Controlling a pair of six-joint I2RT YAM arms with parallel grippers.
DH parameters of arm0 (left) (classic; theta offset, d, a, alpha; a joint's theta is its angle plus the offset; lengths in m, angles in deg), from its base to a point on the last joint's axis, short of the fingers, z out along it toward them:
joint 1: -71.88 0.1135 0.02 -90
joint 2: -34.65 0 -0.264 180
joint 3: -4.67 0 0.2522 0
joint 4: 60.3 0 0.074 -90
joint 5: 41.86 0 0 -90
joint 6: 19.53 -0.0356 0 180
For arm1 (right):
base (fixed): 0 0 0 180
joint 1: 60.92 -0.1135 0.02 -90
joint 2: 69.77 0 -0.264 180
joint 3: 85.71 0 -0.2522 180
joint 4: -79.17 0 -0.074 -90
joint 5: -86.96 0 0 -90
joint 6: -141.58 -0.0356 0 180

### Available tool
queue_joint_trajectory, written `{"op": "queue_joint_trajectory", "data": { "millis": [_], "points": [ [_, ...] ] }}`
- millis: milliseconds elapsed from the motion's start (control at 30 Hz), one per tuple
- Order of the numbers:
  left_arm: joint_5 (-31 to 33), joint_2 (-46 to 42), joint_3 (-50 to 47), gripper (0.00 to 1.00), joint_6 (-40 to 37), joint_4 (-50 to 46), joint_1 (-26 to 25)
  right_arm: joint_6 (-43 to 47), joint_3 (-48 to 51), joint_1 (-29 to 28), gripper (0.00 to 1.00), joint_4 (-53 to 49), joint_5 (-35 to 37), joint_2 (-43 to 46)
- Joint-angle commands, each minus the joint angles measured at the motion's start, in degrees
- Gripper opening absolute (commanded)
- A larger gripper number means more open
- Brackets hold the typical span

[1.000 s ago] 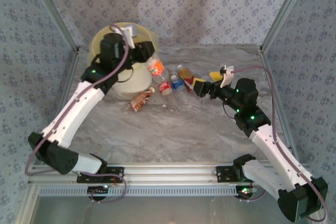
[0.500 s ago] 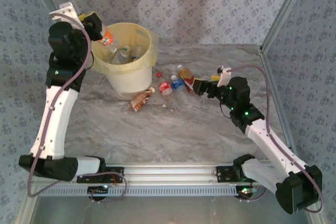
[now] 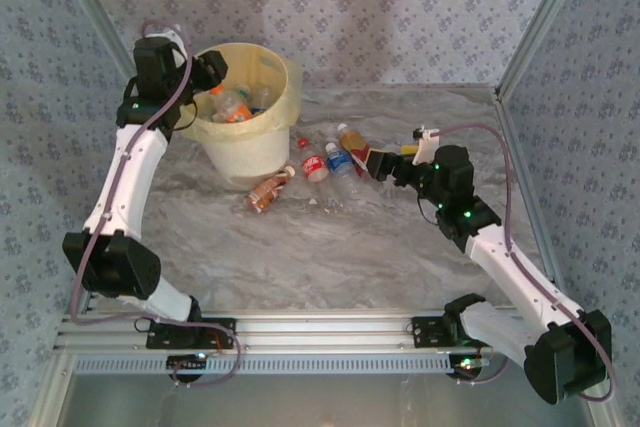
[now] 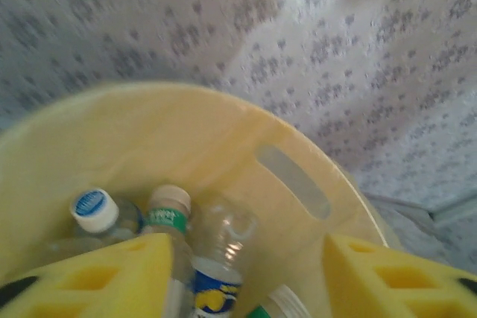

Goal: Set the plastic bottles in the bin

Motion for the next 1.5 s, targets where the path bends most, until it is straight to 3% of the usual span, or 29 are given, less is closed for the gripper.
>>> {"op": "queue_joint_trajectory", "data": {
  "millis": [0, 133, 333, 533, 700, 867, 1100, 1467],
  "points": [
    [-7.9, 1.7, 4.5, 0.70, 2.5, -3.0, 0.3, -0.7, -1.3, 0.4, 1.00, -0.3, 0.3, -0.6],
    [-9.1, -1.8, 4.3, 0.86, 1.5, -2.7, 0.0, -1.0, -1.1, 0.6, 1.00, -3.5, 2.9, -2.8],
    [-14.8, -8.0, 0.7, 0.98, -0.8, -0.8, -3.5, 0.7, -5.4, 1.7, 1.00, -13.1, 5.5, -10.6],
    [-14.7, -13.6, -4.9, 0.98, -5.8, -0.3, -9.3, 5.0, -12.5, 3.1, 0.99, -21.6, 2.8, -21.0],
    [-12.4, -20.1, -13.0, 0.98, -5.1, 2.8, -9.8, 8.3, -18.0, 3.3, 0.96, -24.9, 3.3, -28.6],
    [-8.2, -27.0, -20.5, 0.98, -5.1, 3.5, -9.8, 11.3, -28.1, 3.5, 0.84, -32.0, 2.5, -38.4],
    [-2.4, -31.4, -22.7, 0.98, -7.2, -0.8, -9.8, 14.1, -37.3, 3.3, 0.83, -36.2, 1.8, -48.6],
    [-1.3, -31.0, -23.2, 0.98, -7.5, -1.2, -9.8, 12.9, -46.7, 2.7, 0.82, -41.0, 5.6, -60.1]
  ]
}}
